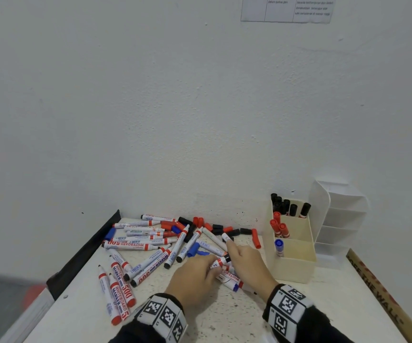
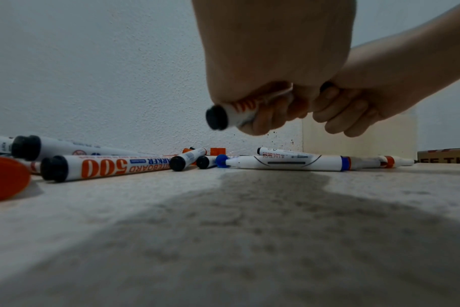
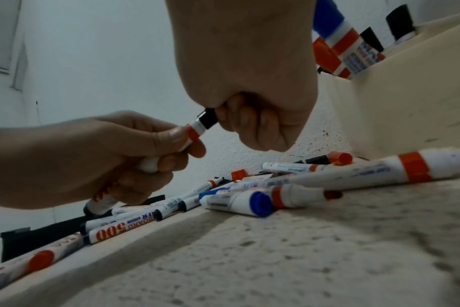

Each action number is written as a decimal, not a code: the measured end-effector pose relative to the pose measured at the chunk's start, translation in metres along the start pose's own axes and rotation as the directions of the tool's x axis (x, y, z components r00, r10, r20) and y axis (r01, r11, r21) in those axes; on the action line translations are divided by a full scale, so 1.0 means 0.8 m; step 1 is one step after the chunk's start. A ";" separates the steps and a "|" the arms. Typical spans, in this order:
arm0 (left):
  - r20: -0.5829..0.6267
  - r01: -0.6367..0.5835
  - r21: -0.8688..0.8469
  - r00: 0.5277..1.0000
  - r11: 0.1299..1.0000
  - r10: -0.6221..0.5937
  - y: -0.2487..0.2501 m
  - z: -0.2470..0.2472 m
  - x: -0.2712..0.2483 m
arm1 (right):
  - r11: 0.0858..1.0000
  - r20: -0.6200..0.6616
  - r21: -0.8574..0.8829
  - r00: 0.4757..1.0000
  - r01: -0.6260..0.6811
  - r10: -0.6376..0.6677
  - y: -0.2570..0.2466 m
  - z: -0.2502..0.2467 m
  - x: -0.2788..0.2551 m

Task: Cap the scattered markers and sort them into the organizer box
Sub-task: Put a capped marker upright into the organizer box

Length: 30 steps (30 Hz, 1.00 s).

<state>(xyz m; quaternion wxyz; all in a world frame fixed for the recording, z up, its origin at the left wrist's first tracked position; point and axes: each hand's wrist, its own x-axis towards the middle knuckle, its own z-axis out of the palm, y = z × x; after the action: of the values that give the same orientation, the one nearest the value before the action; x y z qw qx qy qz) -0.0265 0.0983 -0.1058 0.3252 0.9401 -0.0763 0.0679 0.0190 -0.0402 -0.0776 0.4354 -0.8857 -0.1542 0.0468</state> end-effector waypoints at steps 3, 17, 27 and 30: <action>0.040 -0.001 -0.138 0.999 0.990 0.006 0.006 -0.005 -0.001 | 0.997 -0.001 -0.029 0.998 0.066 -0.066 -0.006 0.005 0.004; -0.080 0.077 -0.301 0.991 0.950 -0.106 0.002 -0.003 0.002 | 0.956 -0.135 -0.044 0.947 0.290 -0.293 -0.054 -0.045 0.001; 0.233 0.016 0.352 0.967 0.936 -0.104 -0.016 0.005 -0.005 | 0.954 -0.702 -0.188 0.647 0.236 -0.298 -0.043 -0.169 0.029; 0.172 0.120 0.339 0.967 0.933 -0.187 -0.019 0.007 -0.006 | 0.966 -0.659 -0.188 0.706 0.180 -0.260 -0.019 -0.176 0.032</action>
<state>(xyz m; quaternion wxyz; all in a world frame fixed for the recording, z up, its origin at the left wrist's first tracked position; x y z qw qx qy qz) -0.0279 0.1070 -0.1205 0.1601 0.9859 -0.0224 -0.0420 0.0700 -0.1299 0.0222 0.4146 -0.8391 -0.0916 -0.3402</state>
